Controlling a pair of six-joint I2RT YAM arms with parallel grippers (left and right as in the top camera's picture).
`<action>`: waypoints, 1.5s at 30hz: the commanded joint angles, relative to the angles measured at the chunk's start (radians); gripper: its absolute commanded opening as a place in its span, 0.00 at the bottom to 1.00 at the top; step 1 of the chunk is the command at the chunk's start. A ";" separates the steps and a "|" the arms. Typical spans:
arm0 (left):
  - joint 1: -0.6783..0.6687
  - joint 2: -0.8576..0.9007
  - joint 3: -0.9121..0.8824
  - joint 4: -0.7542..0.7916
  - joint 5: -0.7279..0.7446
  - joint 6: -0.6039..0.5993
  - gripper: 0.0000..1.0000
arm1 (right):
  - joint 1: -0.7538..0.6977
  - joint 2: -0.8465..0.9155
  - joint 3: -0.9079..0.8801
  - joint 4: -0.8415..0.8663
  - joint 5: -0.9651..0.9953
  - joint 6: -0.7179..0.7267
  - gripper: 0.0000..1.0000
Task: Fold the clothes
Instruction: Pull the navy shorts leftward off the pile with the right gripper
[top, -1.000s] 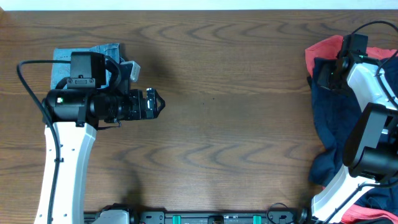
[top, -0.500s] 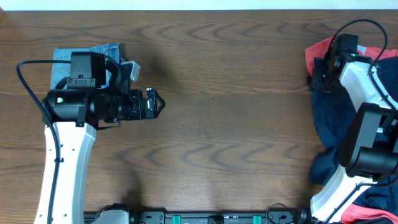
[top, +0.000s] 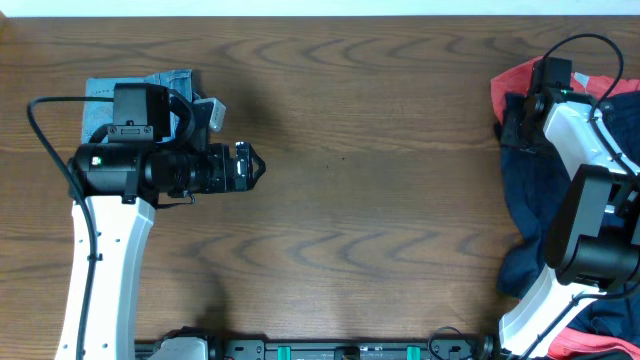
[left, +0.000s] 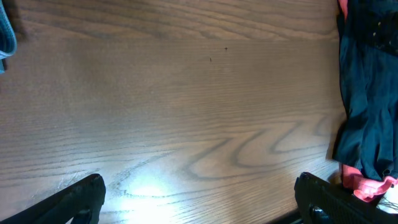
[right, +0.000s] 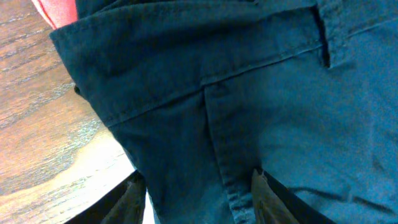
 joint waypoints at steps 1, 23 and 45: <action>0.003 -0.006 0.022 0.000 0.016 -0.004 0.98 | 0.001 0.000 -0.011 0.003 -0.014 0.006 0.48; 0.003 -0.017 0.023 0.001 0.017 -0.004 0.98 | -0.163 -0.162 0.084 -0.043 -0.076 0.063 0.01; 0.004 -0.324 0.259 0.023 -0.201 -0.004 0.98 | 0.625 -0.555 0.209 -0.199 -0.423 -0.106 0.34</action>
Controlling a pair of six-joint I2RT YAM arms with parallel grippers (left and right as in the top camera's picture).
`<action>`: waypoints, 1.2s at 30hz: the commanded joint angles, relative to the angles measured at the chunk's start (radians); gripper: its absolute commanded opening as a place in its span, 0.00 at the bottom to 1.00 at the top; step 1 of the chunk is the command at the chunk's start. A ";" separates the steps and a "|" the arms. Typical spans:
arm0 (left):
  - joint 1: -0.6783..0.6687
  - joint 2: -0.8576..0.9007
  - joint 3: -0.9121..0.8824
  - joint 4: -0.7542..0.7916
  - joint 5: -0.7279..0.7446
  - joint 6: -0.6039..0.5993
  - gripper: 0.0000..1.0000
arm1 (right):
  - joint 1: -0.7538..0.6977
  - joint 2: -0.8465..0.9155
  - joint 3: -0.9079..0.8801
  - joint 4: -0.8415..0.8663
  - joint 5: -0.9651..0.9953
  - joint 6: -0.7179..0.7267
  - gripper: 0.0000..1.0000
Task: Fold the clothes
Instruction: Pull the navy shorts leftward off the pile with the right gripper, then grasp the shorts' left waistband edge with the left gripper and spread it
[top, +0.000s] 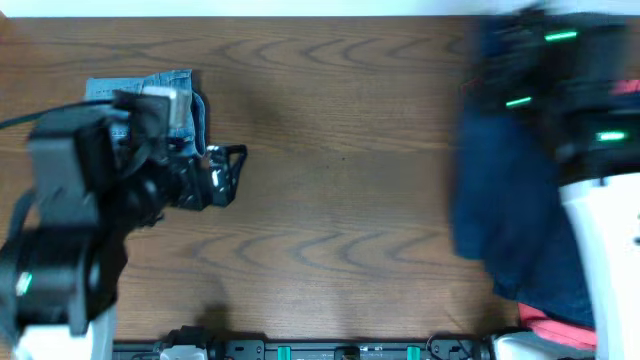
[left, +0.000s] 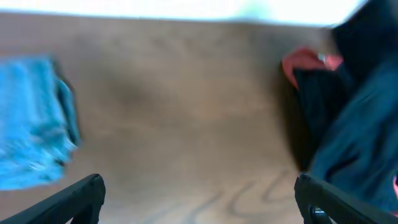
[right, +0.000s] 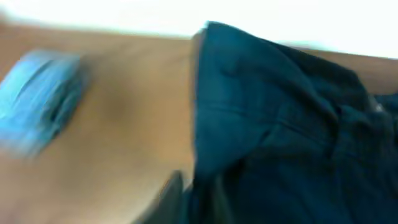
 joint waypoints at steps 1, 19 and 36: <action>0.003 -0.074 0.053 0.001 -0.164 -0.004 0.98 | 0.277 0.037 0.010 -0.028 0.030 -0.015 0.43; -0.020 0.075 0.030 -0.011 0.005 -0.004 0.98 | 0.224 -0.115 0.017 -0.021 0.391 0.264 0.78; -0.241 0.836 0.030 0.297 0.004 0.045 0.96 | 0.098 -0.178 0.016 -0.278 0.385 0.352 0.80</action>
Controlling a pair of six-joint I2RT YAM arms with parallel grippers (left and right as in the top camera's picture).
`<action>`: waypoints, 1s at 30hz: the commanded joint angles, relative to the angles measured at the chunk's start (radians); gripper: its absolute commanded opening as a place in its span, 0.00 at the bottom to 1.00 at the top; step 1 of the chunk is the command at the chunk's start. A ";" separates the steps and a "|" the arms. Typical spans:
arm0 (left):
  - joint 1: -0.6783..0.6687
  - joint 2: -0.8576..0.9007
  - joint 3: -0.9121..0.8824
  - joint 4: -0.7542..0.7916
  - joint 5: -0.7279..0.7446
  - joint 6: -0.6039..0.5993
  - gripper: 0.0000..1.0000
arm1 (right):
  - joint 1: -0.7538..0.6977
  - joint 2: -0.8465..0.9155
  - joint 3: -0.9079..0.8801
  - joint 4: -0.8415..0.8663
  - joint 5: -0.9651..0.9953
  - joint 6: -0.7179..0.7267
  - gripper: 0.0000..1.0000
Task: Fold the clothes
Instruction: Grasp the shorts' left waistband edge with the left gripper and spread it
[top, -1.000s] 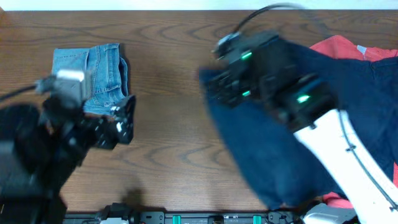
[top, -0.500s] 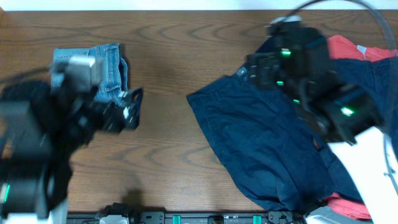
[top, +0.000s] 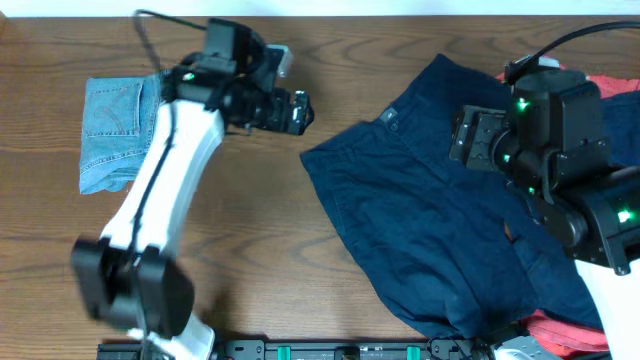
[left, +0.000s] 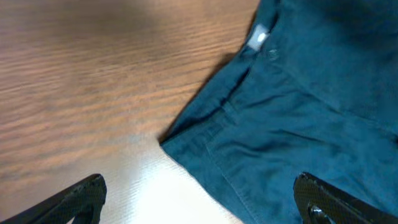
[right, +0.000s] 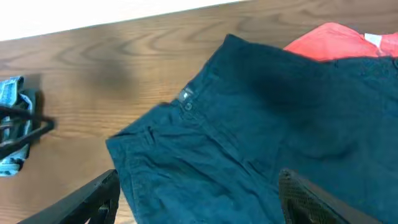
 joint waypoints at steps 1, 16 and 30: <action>-0.032 0.113 -0.005 0.039 0.014 0.013 0.96 | -0.013 0.003 0.009 -0.006 0.007 0.019 0.80; -0.216 0.359 -0.005 0.193 -0.210 0.086 0.89 | -0.013 0.101 0.009 -0.005 0.007 0.034 0.81; -0.252 0.427 -0.005 0.179 -0.250 0.109 0.13 | -0.023 0.114 0.009 -0.021 0.007 0.034 0.78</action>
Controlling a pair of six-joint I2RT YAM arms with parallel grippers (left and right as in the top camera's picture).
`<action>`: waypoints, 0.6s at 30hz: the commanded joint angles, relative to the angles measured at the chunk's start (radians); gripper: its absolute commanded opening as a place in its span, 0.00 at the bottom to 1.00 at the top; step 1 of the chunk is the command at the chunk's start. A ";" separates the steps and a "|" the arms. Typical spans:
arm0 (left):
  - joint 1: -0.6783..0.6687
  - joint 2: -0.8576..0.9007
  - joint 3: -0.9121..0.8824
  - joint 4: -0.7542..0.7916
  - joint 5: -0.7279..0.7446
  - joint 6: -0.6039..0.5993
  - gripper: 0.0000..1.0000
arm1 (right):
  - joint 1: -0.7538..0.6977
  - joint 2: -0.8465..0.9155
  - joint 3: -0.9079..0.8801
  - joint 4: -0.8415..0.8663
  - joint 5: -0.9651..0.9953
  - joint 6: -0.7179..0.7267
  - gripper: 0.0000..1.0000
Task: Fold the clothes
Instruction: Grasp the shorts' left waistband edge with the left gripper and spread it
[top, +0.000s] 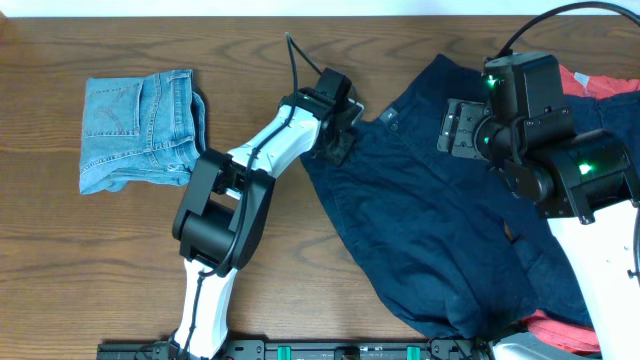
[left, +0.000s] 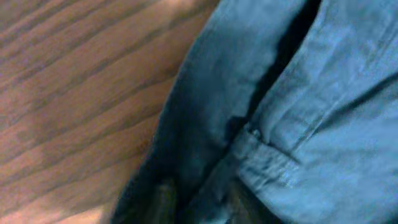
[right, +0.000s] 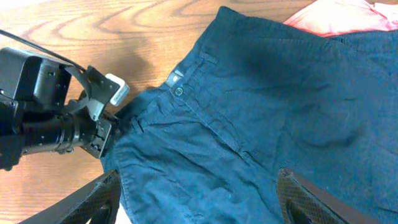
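Dark navy trousers (top: 430, 230) lie spread on the right half of the table, with the waistband and its button (right: 179, 91) toward the far left. My left gripper (top: 338, 143) is down at the waistband's left corner. In the left wrist view its fingertips (left: 165, 196) stand close together with navy cloth (left: 292, 124) between them. My right gripper (right: 198, 177) hangs open above the trousers with nothing in it. It also sees the left gripper (right: 106, 127) at the cloth's edge.
Folded light-blue jeans (top: 135, 125) lie at the far left. Red clothing (top: 600, 82) shows under the trousers at the far right and again at the near right edge (top: 560, 335). Bare wooden table (top: 300, 290) spans the middle and near left.
My left gripper was open above the bare table just left of the trousers. It is now down on the waistband's left corner and shut on the cloth. The right gripper stays open above.
My right gripper was first shut on the navy trousers in the pile at the right, with the left open over the bare table. Then both views blurred, the trousers hanging leftward. Later the trousers lay spread out and the right gripper was open. Now the left grips the waistband.
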 joint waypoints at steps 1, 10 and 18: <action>0.002 0.023 -0.003 -0.033 -0.011 0.004 0.06 | -0.019 0.002 0.009 -0.007 0.007 0.011 0.78; 0.086 -0.182 0.033 -0.247 -0.147 -0.160 0.06 | -0.053 0.002 0.009 -0.021 0.007 0.011 0.77; 0.292 -0.298 0.033 -0.547 -0.347 -0.281 0.06 | -0.087 0.002 0.009 -0.061 0.008 0.010 0.79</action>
